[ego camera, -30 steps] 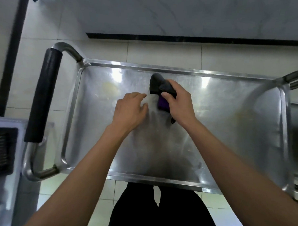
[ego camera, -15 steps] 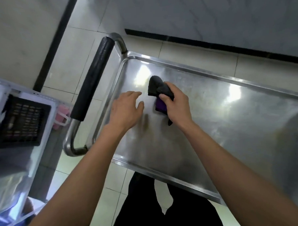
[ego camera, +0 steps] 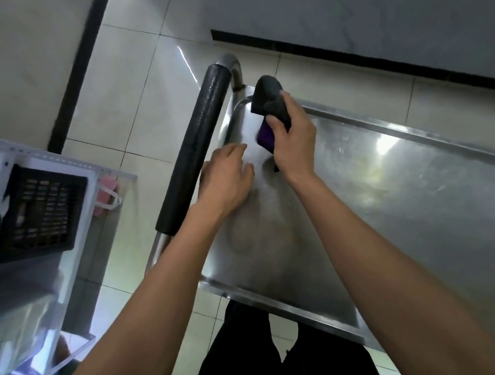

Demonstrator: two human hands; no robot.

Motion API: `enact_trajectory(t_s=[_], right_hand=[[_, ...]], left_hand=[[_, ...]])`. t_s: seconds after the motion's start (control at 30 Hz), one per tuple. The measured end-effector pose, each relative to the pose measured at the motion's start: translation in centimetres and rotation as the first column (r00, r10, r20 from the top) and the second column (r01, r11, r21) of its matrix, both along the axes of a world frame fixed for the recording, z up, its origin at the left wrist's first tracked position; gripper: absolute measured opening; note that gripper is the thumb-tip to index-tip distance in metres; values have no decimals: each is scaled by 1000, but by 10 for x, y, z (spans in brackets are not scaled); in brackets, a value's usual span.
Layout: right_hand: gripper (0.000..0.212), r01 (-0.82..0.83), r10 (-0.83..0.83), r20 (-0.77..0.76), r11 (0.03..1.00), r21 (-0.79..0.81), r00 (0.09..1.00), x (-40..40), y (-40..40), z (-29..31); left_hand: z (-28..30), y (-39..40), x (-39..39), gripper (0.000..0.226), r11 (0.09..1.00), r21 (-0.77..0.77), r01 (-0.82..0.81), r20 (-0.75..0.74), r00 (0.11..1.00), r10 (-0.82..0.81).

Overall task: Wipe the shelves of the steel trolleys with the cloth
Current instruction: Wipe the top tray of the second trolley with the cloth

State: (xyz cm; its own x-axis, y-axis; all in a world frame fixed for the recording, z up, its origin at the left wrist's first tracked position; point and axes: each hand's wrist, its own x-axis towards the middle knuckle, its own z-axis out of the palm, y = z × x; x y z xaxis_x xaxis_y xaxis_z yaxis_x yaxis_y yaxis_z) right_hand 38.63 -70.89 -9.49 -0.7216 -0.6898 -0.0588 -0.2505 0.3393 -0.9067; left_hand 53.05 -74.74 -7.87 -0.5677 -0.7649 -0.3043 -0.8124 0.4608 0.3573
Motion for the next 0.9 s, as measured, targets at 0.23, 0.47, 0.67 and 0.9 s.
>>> enact_trajectory(t_s=[0.23,0.47,0.67,0.9], right_hand=[[39,-247,363,-276,892,379,890,-2,-22,-31],[48,-403,587,-322,776,485,743,3,-38,-42],[50,-395,599,-359,771,500,715,4,-34,-49],[50,-385,602,-366,767,514,710,-6,-17,-51]], left_hand=[[-12,-2,3,41,1000,-4,-19,-9,1000,19],[-20,3,8,42,998,-26,-56,53,997,57],[-22,8,10,51,998,21,-58,68,996,57],[-20,12,7,49,1000,-12,4,150,989,-2]])
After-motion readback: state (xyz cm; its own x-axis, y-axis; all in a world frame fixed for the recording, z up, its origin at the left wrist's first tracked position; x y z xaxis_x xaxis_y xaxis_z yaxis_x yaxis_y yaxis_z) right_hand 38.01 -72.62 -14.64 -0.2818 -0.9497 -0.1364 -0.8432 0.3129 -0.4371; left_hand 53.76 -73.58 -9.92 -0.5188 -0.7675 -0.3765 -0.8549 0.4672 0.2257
